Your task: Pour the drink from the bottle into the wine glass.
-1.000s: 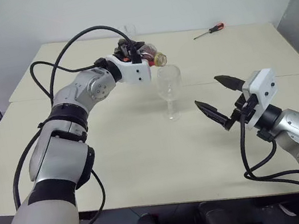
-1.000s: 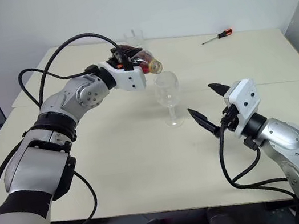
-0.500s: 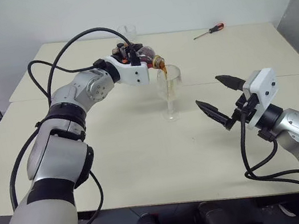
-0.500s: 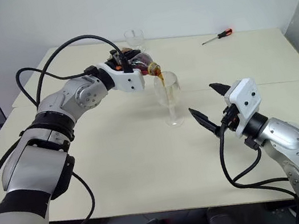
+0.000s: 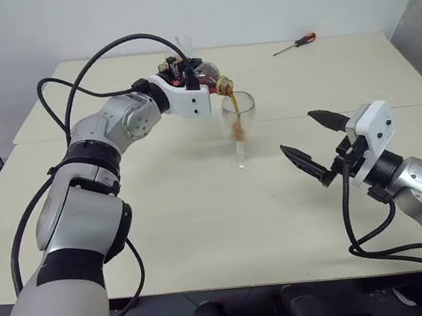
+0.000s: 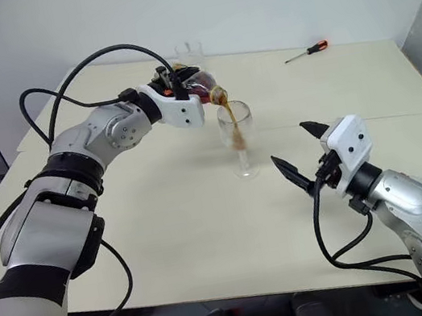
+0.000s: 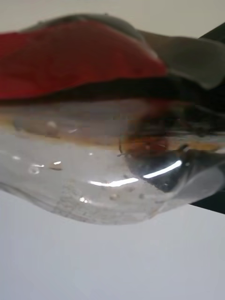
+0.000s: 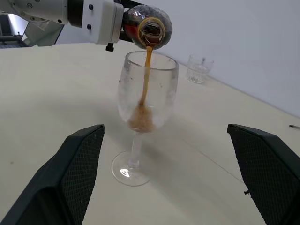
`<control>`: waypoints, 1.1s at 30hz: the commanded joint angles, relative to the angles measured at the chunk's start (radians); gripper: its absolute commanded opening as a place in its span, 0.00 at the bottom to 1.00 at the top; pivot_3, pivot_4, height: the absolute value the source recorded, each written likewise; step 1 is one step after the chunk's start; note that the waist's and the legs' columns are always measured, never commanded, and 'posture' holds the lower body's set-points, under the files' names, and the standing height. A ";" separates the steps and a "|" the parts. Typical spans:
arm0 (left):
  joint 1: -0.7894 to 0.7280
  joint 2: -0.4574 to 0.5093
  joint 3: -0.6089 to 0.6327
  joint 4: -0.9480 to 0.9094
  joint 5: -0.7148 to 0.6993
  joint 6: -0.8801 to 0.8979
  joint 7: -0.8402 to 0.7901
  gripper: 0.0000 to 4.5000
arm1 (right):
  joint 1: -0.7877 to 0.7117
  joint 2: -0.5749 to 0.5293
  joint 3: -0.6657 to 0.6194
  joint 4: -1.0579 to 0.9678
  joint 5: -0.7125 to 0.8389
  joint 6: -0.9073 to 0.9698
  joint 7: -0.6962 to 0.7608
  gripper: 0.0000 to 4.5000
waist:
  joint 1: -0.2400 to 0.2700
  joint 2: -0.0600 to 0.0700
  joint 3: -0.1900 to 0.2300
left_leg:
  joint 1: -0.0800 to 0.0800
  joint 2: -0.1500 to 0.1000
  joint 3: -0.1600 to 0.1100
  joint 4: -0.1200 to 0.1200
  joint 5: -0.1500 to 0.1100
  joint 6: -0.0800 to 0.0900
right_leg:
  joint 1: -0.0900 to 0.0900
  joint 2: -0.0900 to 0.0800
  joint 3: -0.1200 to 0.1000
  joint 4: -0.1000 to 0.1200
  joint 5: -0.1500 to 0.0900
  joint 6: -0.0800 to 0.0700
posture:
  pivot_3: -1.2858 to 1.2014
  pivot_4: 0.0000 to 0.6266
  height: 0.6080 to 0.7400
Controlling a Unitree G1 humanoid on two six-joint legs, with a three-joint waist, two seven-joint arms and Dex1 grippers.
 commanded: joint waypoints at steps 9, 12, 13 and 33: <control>-0.058 0.005 0.001 -0.014 -0.006 0.000 0.026 0.22 | -0.001 -0.028 -0.035 -0.037 0.012 0.002 0.005 1.00 | 0.000 0.000 0.000 | 0.000 0.000 0.000 0.000 0.000 0.000 | 0.000 0.000 0.000 0.000 0.000 0.000 | 0.52 0.24 1.00; -0.063 0.008 -0.014 -0.018 0.013 0.001 0.030 0.22 | 0.007 -0.031 -0.037 -0.040 0.014 0.009 0.000 1.00 | 0.000 0.000 0.000 | 0.000 0.000 0.000 0.000 0.000 0.000 | 0.000 0.000 0.000 0.000 0.000 0.000 | 0.52 0.24 1.00; -0.064 0.008 -0.015 -0.019 0.015 0.000 0.029 0.22 | 0.009 -0.033 -0.038 -0.041 0.014 0.012 0.000 1.00 | 0.000 0.000 0.000 | 0.000 0.000 0.000 0.000 0.000 0.000 | 0.000 0.000 0.000 0.000 0.000 0.000 | 0.52 0.24 1.00; -0.079 0.023 -0.027 -0.022 0.042 0.000 0.070 0.22 | -0.007 -0.039 -0.035 -0.042 0.013 0.037 0.001 1.00 | 0.000 0.000 0.000 | 0.000 0.000 0.000 0.000 0.000 0.000 | 0.000 0.000 0.000 0.000 0.001 -0.001 | 0.52 0.24 1.00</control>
